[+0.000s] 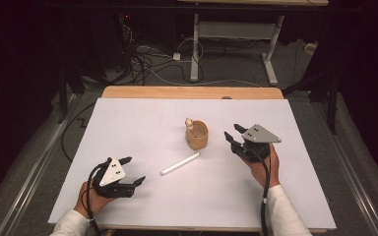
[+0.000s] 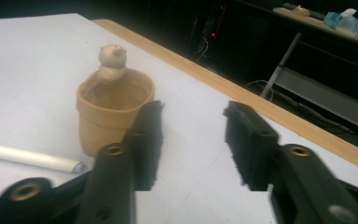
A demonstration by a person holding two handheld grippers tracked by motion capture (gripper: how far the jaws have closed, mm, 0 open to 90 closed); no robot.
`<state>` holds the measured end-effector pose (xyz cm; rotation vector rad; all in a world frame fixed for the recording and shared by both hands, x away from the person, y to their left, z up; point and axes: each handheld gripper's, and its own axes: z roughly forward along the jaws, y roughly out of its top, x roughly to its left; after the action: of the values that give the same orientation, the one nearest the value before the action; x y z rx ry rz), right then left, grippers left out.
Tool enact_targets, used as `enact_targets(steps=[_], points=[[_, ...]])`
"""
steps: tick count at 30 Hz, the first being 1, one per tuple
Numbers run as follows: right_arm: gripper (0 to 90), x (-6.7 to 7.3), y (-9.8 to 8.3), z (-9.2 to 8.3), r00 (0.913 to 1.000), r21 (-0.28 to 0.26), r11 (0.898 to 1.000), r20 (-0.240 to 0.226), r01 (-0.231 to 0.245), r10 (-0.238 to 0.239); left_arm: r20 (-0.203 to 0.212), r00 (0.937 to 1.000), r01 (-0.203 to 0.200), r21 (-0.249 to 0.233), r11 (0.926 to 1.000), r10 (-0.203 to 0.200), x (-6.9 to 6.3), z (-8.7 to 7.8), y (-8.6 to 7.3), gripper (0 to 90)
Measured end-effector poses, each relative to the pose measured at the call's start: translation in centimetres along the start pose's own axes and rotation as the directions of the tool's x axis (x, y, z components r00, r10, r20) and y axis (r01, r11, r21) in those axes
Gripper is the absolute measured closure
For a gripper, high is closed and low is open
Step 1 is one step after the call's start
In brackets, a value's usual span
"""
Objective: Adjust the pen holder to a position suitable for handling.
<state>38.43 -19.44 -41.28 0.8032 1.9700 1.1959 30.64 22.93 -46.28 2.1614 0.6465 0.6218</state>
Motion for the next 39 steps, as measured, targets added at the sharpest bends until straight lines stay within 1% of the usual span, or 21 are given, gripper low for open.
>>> enact_targets(steps=[1,2,6,7,9,11,13,15,18,23,28,30,32,33,34,35,36,37,39], points=[[51.0,0.1,-0.1,-0.4,1.0,-0.004,1.0,0.002,0.002,-0.002,0.0,1.0,-0.001,0.001,1.0,0.001,0.0,0.0,0.0,20.9],[47.5,0.3,-0.2,-0.7,0.9999,-0.008,1.0,0.011,-0.007,0.008,-0.001,1.0,-0.002,0.003,1.0,0.002,0.0,0.0,0.0,20.9],[38.5,0.8,-0.6,-2.1,0.9998,-0.026,1.0,0.013,-0.016,0.016,-0.007,1.0,0.0,0.007,1.0,0.0,0.0,0.0,-0.1,20.8],[36.3,0.9,-0.6,-2.4,0.9999,-0.028,1.0,-0.001,-0.015,0.015,-0.008,1.0,-0.001,0.008,1.0,0.001,0.0,0.0,-0.1,20.9],[33.0,1.2,-0.8,-3.1,1.0,-0.032,0.999,0.007,-0.002,0.003,-0.009,1.0,-0.001,0.01,1.0,0.002,0.0,0.0,-0.2,20.8],[31.2,1.5,-1.0,-4.0,1.0,-0.051,0.999,-0.002,0.001,-0.001,-0.015,0.9999,-0.007,0.01,0.9999,0.007,-0.1,0.0,-0.2,20.8],[28.2,1.7,-1.4,-4.8,1.0,-0.056,0.998,0.001,0.009,-0.009,-0.016,0.9998,-0.01,0.012,0.9999,0.01,-0.1,0.0,-0.3,20.8],[27.0,2.0,-1.8,-5.8,0.9997,-0.065,0.998,0.004,0.024,-0.024,-0.015,0.9998,-0.01,0.012,0.9999,0.011,-0.1,-0.1,-0.3,20.8],[26.4,2.3,-2.6,-7.1,0.9995,-0.084,0.996,-0.002,0.03,-0.031,-0.011,0.9999,-0.012,0.006,0.9999,0.012,-0.2,-0.1,-0.3,20.8],[25.9,2.7,-4.4,-8.8,0.9986,-0.08,0.995,0.01,0.053,-0.052,-0.002,0.9998,-0.02,0.012,0.9997,0.02,-0.3,0.2,-0.3,20.8],[26.0,2.9,-5.9,-9.7,0.999,-0.073,0.996,0.007,0.044,-0.044,0.001,0.9996,-0.027,0.021,0.9994,0.027,-0.4,0.4,-0.3,20.8],[26.3,3.0,-6.5,-10.0,0.9988,-0.078,0.996,0.011,0.048,-0.047,0.004,0.9995,-0.03,0.023,0.9993,0.03,-0.5,0.5,-0.3,20.8],[26.4,3.0,-7.2,-10.3,0.9999,-0.076,0.997,0.002,0.014,-0.014,0.005,0.9996,-0.027,0.02,0.9994,0.027,-0.5,0.4,-0.3,20.8],[26.4,3.0,-7.4,-10.4,0.9999,-0.073,0.997,0.005,0.013,-0.012,0.004,0.9996,-0.028,0.022,0.9994,0.028,-0.5,0.4,-0.3,20.8],[26.6,3.1,-7.8,-10.4,0.9999,-0.067,0.998,0.01,0.011,-0.011,0.005,0.9997,-0.026,0.023,0.9994,0.026,-0.5,0.4,-0.3,20.8],[26.5,3.3,-8.1,-10.4,1.0,-0.053,0.999,0.002,0.005,-0.005,0.014,0.9998,-0.014,0.03,0.9995,0.013,-0.6,0.4,-0.3,20.8],[26.2,3.3,-8.4,-10.4,1.0,-0.043,0.999,-0.003,0.002,-0.002,0.01,0.9997,-0.022,0.027,0.9994,0.022,-0.5,0.5,-0.3,20.8],[26.3,3.4,-8.5,-10.5,1.0,-0.035,0.999,-0.006,0.007,-0.007,0.018,0.9998,-0.013,0.034,0.9993,0.013,-0.6,0.5,-0.3,20.8],[26.1,3.6,-8.7,-10.5,1.0,-0.021,1.0,-0.003,0.007,-0.007,0.02,0.9997,-0.014,0.04,0.9991,0.014,-0.6,0.5,-0.3,20.8]])
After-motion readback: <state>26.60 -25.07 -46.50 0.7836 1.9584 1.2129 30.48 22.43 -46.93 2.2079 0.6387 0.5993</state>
